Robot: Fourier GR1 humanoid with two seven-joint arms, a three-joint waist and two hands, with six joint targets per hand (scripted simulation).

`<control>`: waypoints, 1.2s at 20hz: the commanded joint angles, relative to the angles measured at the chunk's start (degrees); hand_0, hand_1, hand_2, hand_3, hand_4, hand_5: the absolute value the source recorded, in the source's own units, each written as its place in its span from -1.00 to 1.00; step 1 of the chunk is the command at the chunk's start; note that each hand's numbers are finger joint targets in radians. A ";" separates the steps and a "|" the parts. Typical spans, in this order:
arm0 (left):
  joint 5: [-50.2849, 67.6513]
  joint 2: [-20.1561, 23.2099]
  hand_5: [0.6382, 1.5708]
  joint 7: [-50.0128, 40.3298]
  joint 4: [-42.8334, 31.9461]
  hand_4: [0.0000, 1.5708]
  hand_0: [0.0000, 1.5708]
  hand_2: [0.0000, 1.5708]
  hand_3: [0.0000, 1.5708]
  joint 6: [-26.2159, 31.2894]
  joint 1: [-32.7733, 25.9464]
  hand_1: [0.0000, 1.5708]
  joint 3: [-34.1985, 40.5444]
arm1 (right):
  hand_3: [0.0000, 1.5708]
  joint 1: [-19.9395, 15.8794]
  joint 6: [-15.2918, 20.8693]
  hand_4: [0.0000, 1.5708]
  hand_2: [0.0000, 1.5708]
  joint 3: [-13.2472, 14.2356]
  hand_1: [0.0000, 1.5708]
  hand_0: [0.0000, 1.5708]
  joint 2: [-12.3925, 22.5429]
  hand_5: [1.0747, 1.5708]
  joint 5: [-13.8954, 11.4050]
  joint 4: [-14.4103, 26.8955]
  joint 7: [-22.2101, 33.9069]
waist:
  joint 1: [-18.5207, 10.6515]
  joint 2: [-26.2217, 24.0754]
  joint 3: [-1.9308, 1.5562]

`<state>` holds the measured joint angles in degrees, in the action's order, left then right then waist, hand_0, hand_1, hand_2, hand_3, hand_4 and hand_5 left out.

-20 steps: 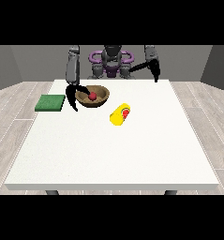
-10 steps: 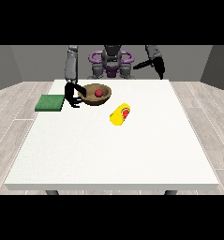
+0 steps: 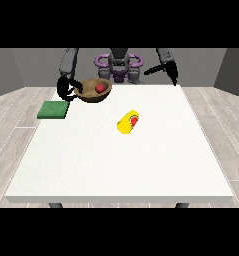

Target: Pick the cup and pour the ball into the bowl, then pick the bowl and place it on the pad

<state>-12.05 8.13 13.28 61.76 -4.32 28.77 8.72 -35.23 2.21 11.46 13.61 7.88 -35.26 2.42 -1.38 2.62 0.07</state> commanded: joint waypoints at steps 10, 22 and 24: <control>-1.23 -0.61 0.99 4.96 2.19 -1.00 -1.00 -1.00 -1.00 -3.35 0.99 -1.00 -1.07 | 1.00 -1.37 -12.18 0.37 1.00 9.75 1.00 1.00 14.22 0.97 8.62 1.79 -0.06 | -0.52 9.77 -0.10; -5.22 -4.30 0.99 5.57 14.26 -1.00 -1.00 -1.00 -1.00 -7.97 2.53 -1.00 -6.78 | 0.52 -0.67 -21.57 0.28 1.00 15.66 1.00 1.00 25.72 0.98 10.32 9.90 -13.68 | -3.54 23.30 -0.26; -3.89 -2.49 0.98 3.88 17.29 -1.00 -1.00 -1.00 -1.00 -5.94 1.38 -1.00 -5.94 | -0.55 0.41 -20.91 0.30 1.00 15.55 1.00 1.00 27.29 0.99 9.07 11.18 -16.00 | -4.61 23.23 -0.24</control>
<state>-16.44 4.22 19.05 73.43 -11.74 31.06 3.10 -36.41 -17.08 26.01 37.67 17.78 -26.73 -8.18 -4.59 23.44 -0.13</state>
